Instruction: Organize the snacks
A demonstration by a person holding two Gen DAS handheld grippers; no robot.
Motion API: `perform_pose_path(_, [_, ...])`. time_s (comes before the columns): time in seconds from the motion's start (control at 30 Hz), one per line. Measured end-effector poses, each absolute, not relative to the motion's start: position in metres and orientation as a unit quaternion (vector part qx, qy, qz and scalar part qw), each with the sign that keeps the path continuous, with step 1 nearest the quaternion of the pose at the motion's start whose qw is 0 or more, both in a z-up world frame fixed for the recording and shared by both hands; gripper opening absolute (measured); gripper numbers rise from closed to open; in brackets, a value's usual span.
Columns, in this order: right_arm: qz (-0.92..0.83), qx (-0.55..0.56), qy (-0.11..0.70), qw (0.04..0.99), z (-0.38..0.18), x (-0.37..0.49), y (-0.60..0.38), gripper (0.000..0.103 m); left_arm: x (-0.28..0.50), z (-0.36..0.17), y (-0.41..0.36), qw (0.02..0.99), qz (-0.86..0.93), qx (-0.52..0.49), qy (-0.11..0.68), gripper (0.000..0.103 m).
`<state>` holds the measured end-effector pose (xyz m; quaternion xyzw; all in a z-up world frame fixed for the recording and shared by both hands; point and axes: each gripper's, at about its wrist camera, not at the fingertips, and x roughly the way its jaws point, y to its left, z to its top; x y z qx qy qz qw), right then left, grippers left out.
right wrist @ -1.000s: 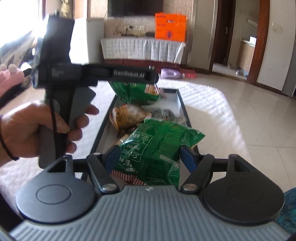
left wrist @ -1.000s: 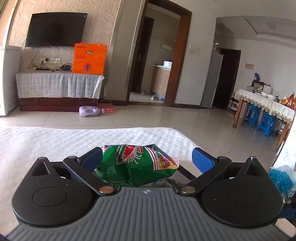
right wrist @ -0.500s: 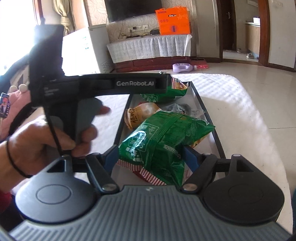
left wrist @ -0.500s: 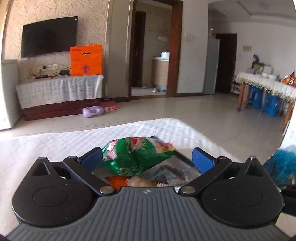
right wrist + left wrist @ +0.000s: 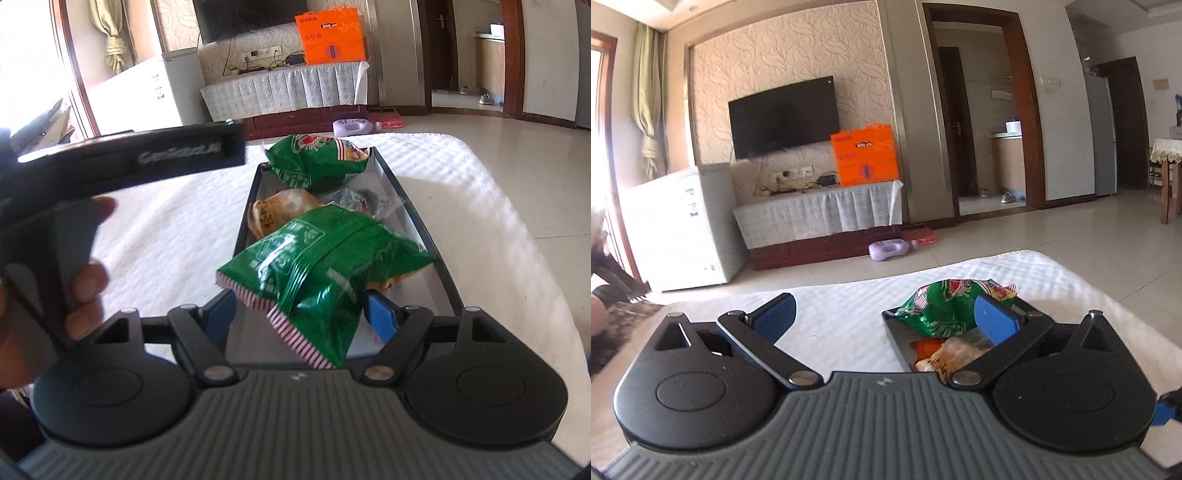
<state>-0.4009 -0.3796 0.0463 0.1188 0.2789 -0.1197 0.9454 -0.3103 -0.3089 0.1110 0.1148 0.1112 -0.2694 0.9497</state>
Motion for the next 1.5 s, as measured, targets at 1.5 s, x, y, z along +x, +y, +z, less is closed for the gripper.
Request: perform_pose_path(1.5, [-0.176,0.117,0.348,0.913,0.03,-0.507,-0.306,0.083,-0.433,0.118,-0.217,0.899,-0.369,0.099,0.212,0.103])
